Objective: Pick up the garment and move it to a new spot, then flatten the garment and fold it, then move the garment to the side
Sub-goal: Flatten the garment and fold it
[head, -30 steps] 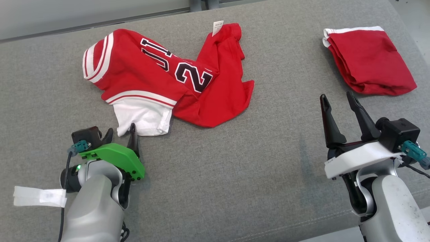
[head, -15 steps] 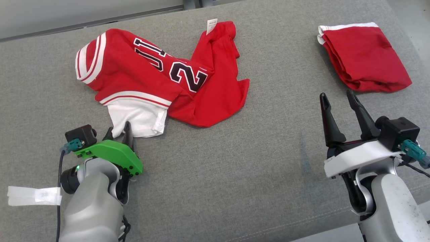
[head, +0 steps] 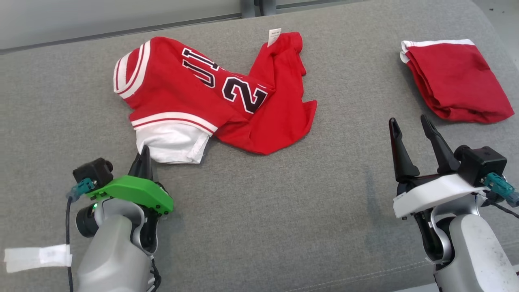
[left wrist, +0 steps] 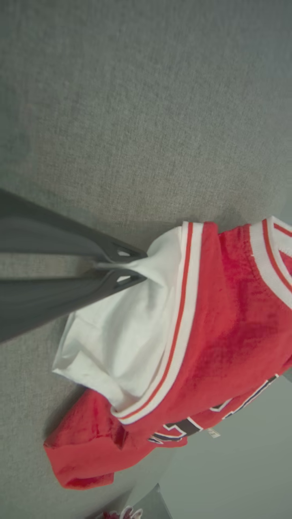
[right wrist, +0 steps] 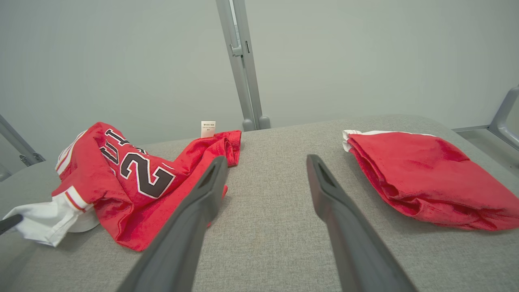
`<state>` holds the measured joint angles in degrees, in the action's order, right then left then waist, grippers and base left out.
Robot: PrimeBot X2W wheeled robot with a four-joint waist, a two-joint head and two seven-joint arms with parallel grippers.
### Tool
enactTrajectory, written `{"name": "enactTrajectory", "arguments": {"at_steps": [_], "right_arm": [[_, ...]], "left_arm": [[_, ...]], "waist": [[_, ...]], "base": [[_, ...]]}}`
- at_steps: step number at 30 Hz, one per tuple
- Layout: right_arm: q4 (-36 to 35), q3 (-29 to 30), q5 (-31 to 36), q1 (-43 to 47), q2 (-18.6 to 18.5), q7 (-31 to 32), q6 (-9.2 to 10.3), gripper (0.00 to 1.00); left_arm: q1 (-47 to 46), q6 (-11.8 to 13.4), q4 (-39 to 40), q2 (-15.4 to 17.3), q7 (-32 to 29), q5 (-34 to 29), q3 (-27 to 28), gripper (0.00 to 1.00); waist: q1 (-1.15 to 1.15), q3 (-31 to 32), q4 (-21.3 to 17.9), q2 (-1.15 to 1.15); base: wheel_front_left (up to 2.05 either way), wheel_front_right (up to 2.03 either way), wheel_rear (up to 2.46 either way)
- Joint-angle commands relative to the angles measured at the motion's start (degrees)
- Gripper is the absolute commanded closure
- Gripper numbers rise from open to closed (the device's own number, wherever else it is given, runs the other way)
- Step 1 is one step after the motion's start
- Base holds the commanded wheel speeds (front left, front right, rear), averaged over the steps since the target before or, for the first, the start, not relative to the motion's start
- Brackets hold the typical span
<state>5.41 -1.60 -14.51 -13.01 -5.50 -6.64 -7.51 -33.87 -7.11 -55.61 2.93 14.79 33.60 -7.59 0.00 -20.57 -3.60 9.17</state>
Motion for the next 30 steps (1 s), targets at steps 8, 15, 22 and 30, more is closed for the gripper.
{"name": "enactTrajectory", "arguments": {"at_steps": [8,15,22,30], "right_arm": [[1.42,1.1,-0.3,2.76,0.41,0.81,0.04,0.0],[2.69,1.05,-0.14,3.46,0.86,1.98,0.04,0.0],[5.39,1.47,0.76,2.68,1.07,3.38,0.04,0.0],[8.63,2.86,1.8,1.05,1.03,5.9,0.04,0.0]], "left_arm": [[14.76,3.3,17.95,1.72,0.35,-0.95,3.4,1.0],[24.44,6.43,27.55,1.6,-4.57,1.5,4.35,1.0],[26.2,7.62,27.82,1.14,-8.69,3.38,3.34,0.0],[28.66,10.26,30.53,3.49,-6.87,1.3,4.33,0.0]], "waist": [[0.0,2.41,5.16,0.0],[0.0,2.93,7.14,0.0],[0.0,3.68,7.29,0.0],[0.0,4.28,8.95,0.0]], "base": [[0.0,0.0,0.0],[0.0,0.0,0.0],[0.0,0.0,0.0],[0.0,0.0,0.0]]}}
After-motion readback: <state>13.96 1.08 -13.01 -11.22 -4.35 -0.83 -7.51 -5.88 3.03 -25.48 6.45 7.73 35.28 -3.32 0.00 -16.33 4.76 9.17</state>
